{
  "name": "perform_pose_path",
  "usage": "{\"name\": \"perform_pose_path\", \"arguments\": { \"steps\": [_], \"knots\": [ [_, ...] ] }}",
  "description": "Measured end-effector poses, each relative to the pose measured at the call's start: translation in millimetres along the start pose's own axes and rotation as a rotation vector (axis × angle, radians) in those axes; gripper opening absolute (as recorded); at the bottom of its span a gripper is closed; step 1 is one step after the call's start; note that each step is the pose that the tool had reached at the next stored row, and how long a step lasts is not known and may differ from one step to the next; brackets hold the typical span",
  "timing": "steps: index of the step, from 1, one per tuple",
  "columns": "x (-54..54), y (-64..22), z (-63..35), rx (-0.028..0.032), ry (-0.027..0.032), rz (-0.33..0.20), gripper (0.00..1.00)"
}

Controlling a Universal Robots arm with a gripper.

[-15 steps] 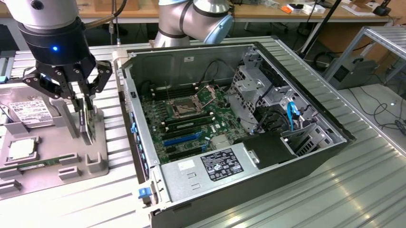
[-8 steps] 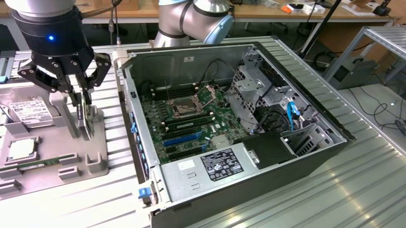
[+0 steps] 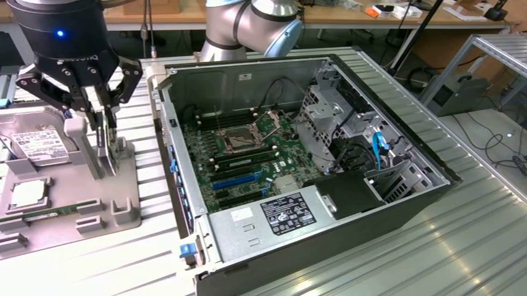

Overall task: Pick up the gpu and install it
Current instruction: 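Pick up the gpu and move the gpu toward the slot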

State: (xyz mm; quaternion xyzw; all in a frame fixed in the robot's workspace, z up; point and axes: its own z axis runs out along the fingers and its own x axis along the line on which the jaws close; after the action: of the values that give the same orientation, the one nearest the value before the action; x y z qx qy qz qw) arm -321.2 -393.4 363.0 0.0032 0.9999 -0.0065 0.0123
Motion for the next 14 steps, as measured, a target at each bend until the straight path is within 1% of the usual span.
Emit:
{"name": "perform_pose_path", "arguments": {
  "steps": [8, 9, 14],
  "knots": [
    [-0.6, -0.2, -18.0, 0.0000, 0.0000, 0.000, 0.27],
    [-0.7, -0.3, -21.5, 0.0000, 0.0000, 0.000, 0.27],
    [-0.9, -0.4, -31.0, 0.0000, 0.0000, 0.000, 0.27]
  ]
}}
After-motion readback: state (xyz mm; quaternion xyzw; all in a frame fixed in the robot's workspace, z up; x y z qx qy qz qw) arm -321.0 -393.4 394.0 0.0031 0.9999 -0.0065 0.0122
